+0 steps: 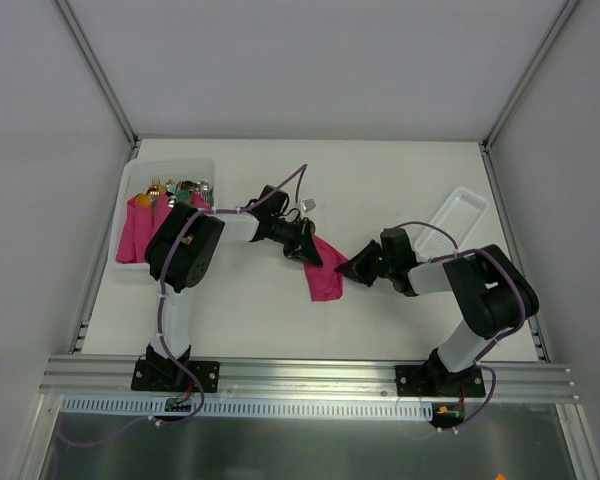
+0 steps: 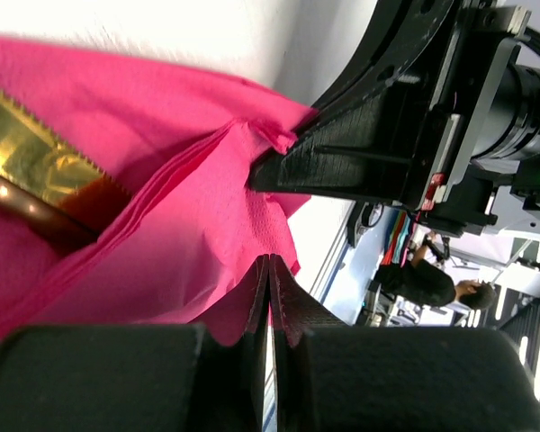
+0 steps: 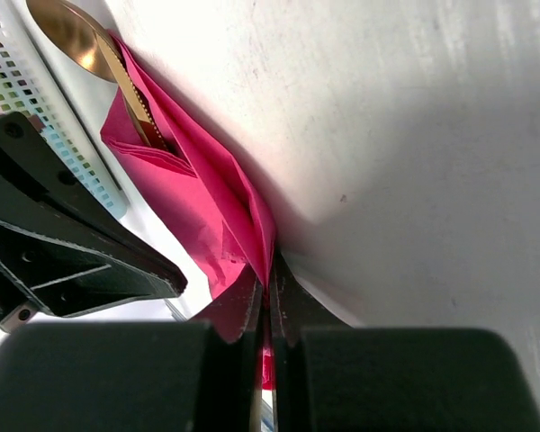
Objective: Place the utensils on the paper napkin and roll it up
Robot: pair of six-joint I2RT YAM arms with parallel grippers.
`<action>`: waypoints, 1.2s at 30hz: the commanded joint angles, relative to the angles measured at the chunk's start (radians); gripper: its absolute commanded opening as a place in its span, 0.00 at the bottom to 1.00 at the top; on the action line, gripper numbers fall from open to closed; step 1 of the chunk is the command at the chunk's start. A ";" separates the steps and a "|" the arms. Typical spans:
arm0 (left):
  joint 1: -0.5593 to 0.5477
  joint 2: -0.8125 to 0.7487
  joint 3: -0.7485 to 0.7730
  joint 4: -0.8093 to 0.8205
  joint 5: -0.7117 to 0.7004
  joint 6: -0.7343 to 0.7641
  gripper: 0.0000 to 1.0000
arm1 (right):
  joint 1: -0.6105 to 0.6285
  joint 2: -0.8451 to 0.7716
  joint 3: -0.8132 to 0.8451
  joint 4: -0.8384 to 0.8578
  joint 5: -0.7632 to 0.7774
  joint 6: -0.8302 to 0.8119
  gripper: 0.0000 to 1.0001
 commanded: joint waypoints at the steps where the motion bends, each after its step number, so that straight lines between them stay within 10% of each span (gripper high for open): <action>1: 0.008 -0.059 -0.018 0.032 0.042 -0.012 0.00 | -0.021 0.029 -0.056 -0.153 0.121 -0.025 0.00; 36: 0.022 0.142 0.003 -0.004 -0.116 -0.024 0.00 | -0.017 -0.065 0.004 -0.041 -0.017 0.036 0.00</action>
